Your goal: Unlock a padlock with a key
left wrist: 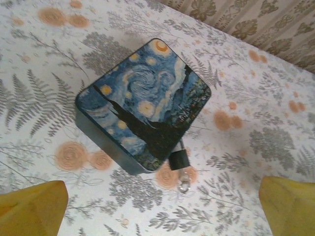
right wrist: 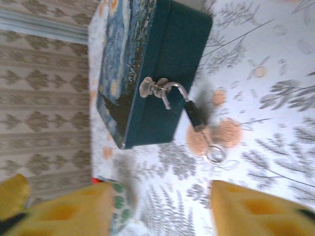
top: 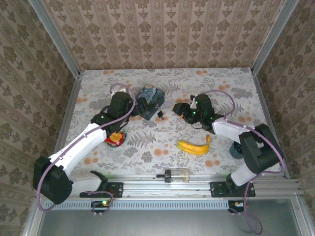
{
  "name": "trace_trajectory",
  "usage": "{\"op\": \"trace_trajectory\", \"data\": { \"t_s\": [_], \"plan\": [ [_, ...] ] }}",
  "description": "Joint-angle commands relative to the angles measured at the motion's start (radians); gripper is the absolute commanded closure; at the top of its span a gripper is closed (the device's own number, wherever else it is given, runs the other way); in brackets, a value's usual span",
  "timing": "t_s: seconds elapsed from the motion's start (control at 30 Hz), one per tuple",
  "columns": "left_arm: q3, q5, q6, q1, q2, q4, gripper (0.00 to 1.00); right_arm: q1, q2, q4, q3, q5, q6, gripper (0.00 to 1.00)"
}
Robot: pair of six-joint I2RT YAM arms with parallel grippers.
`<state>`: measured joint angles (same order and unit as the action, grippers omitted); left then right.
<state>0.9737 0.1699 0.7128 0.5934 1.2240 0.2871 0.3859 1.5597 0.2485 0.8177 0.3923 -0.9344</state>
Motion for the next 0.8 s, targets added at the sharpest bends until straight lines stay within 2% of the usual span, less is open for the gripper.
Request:
{"op": "trace_trajectory", "data": {
  "t_s": [0.0,0.17,0.37,0.53,0.77],
  "plan": [
    [0.051,0.068,-0.127,-0.011,0.011,0.055,0.0,0.019,-0.056,-0.282,0.066,-0.131,0.226,0.36],
    [0.098,0.064,-0.18,-0.022,0.089,0.078,0.0,0.032,-0.055,-0.358,0.132,-0.12,0.357,0.37],
    [0.133,0.038,-0.171,-0.052,0.209,0.054,0.0,0.099,0.055,-0.479,0.283,-0.146,0.5,0.41],
    [0.164,0.002,-0.162,-0.066,0.313,0.07,0.0,0.119,0.198,-0.544,0.408,-0.135,0.523,0.43],
    [0.191,0.009,-0.136,-0.079,0.416,0.055,0.0,0.12,0.344,-0.596,0.537,-0.121,0.507,0.44]
  ]
}}
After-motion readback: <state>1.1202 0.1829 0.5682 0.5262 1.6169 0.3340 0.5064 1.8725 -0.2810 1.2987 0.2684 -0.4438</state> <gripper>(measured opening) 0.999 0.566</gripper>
